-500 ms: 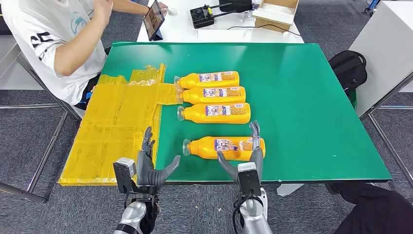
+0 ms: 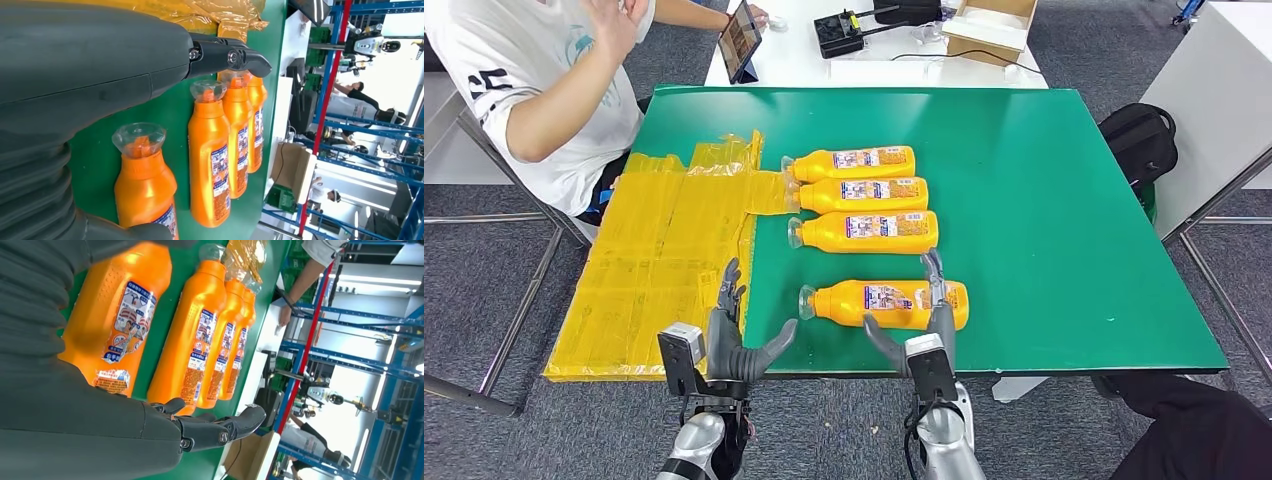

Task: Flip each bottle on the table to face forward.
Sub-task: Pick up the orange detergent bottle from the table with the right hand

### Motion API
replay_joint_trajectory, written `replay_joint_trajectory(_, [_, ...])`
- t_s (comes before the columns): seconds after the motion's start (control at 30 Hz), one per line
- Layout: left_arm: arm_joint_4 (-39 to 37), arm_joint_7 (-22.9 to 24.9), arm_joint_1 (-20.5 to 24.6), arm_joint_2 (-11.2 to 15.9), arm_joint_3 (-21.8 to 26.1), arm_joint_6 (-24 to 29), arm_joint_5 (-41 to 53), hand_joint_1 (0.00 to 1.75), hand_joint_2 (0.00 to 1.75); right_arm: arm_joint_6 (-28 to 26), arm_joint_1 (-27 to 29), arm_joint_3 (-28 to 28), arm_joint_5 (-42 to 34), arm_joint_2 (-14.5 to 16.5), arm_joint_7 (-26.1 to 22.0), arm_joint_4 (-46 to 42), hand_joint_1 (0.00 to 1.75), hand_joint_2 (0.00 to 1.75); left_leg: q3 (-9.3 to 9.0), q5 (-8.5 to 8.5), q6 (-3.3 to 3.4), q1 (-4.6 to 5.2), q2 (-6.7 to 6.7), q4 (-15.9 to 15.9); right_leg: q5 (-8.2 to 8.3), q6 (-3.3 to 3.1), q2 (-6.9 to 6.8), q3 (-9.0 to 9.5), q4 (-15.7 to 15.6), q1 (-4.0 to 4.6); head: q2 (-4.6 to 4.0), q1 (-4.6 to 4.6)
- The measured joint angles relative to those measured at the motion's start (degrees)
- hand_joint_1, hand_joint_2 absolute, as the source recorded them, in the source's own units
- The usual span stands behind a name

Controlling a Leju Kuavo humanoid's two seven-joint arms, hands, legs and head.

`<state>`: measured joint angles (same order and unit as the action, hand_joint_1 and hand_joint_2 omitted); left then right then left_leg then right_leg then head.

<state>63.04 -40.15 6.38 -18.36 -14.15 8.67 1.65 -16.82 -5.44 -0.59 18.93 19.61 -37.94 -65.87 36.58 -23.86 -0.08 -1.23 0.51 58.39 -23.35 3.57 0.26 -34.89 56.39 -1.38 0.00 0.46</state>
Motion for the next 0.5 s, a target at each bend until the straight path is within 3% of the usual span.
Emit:
replay_joint_trajectory(0.2, [0.0,0.0,0.0,0.0,0.0,1.1,0.9,0.00,1.75,-1.7,-0.7,0.2,3.8,-0.2,0.7,1.0,0.00,1.75,0.00,0.00,0.00,0.00,-0.01,0.0,0.00,0.00,0.00,0.00,0.0,0.00,0.00,-0.01])
replay_joint_trajectory(0.5, [0.3,0.0,0.1,0.0,0.0,4.4,4.4,0.00,1.75,-5.4,-4.0,2.1,15.2,-2.6,7.4,4.3,0.00,1.75,0.00,0.01,0.00,0.00,-0.02,0.0,0.01,0.01,0.01,0.00,0.0,0.00,0.00,-0.01])
